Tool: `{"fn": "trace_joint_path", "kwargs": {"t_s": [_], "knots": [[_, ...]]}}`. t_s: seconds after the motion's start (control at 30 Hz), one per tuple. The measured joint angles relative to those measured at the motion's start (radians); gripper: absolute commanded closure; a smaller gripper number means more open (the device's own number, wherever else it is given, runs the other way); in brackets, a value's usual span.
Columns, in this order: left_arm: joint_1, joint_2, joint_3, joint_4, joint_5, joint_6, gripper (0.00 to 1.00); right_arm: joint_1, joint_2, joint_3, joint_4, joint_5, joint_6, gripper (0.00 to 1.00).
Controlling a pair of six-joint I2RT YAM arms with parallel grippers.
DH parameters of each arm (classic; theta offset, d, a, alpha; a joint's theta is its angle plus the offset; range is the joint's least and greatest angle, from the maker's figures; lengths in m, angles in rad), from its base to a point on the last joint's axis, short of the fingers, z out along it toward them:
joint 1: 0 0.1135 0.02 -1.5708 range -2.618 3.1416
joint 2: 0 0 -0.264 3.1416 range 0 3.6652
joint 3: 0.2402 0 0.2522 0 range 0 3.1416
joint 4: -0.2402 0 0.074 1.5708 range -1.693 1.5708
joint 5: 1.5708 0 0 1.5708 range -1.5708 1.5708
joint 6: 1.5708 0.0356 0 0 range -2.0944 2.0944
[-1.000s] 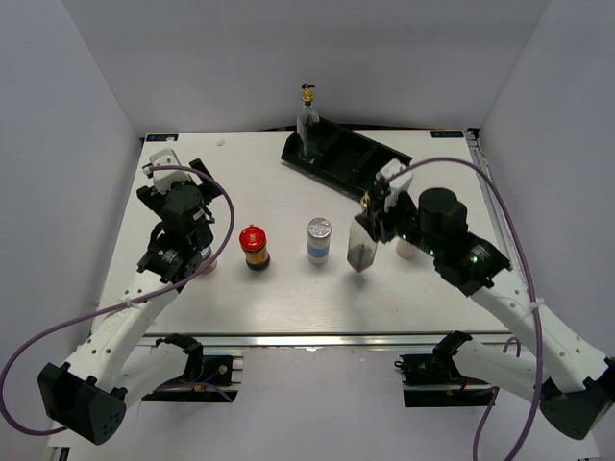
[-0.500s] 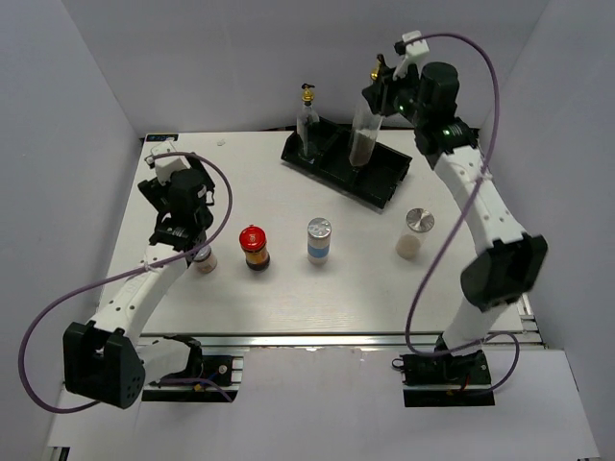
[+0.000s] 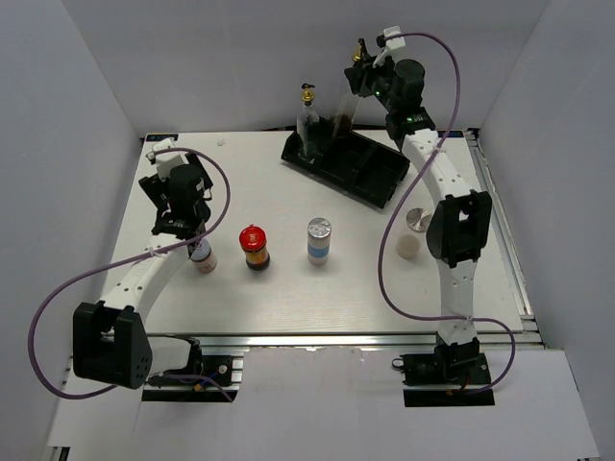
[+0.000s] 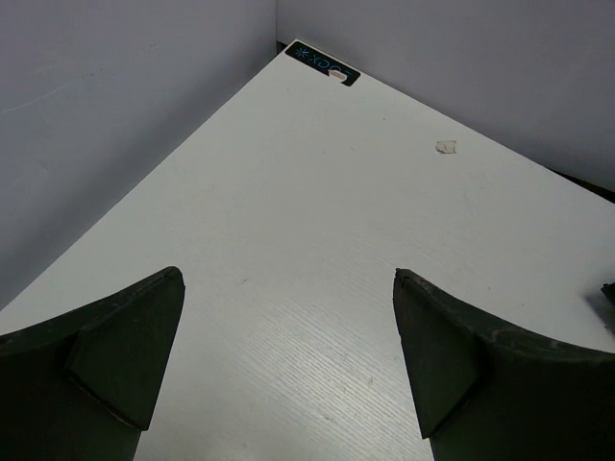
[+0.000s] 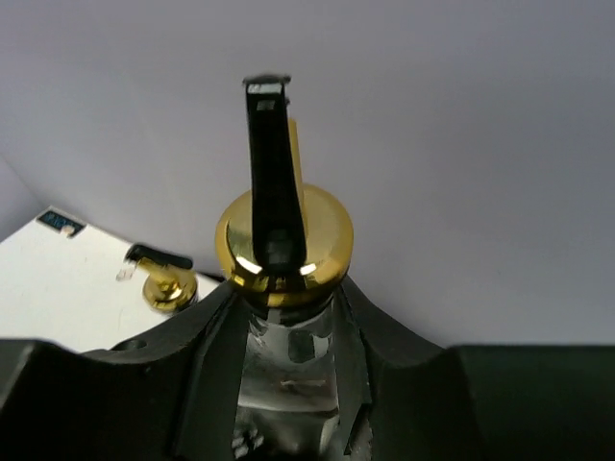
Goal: Organize the condiment bottles
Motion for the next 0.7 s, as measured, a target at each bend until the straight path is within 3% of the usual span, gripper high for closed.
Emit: {"fn": "trace_joint_path", "kwargs": {"t_s": [0.7], "knots": [[0.019,0.126,0.018,0.031,0.069,0.019,0.02,0.031,0.338,0.164,0.471,0.032,-0.017,1.00]]}}
